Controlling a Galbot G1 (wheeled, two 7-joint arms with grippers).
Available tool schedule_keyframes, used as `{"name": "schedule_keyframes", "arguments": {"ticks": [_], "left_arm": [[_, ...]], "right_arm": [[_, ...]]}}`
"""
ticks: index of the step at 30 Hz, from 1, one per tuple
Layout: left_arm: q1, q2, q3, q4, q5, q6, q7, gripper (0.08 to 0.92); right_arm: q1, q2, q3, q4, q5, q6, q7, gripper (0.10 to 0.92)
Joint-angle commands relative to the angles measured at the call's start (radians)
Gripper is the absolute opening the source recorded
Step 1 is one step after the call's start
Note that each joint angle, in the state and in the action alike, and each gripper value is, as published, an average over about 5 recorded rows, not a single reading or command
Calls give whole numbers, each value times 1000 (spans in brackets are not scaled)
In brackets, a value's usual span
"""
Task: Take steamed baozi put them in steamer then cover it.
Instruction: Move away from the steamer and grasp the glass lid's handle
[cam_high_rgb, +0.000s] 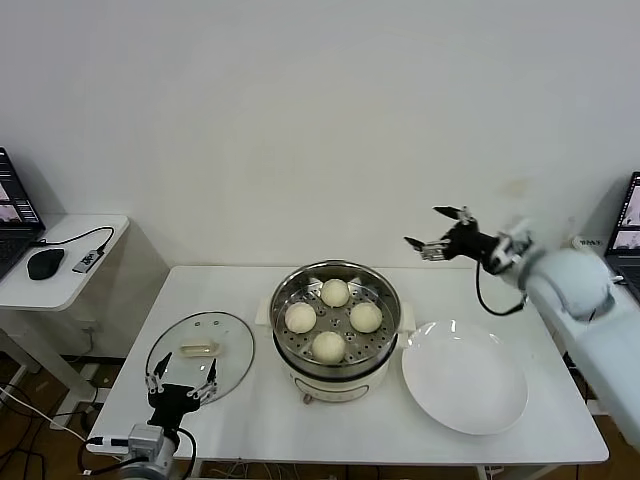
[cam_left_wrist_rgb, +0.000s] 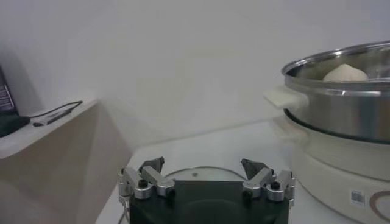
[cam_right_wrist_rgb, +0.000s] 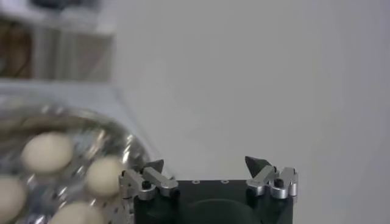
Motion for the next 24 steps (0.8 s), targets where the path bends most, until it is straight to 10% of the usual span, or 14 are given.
{"name": "schedule_keyframes", "arguments": {"ticks": [1,24], "left_arm": [[-60,22,3,49,141,-18,-26,823],[-275,237,72,518,1260,-245,-157,823]], "right_arm": [[-660,344,561,109,31,266,203,823],[-813,439,598,94,53,331,222,823]]}}
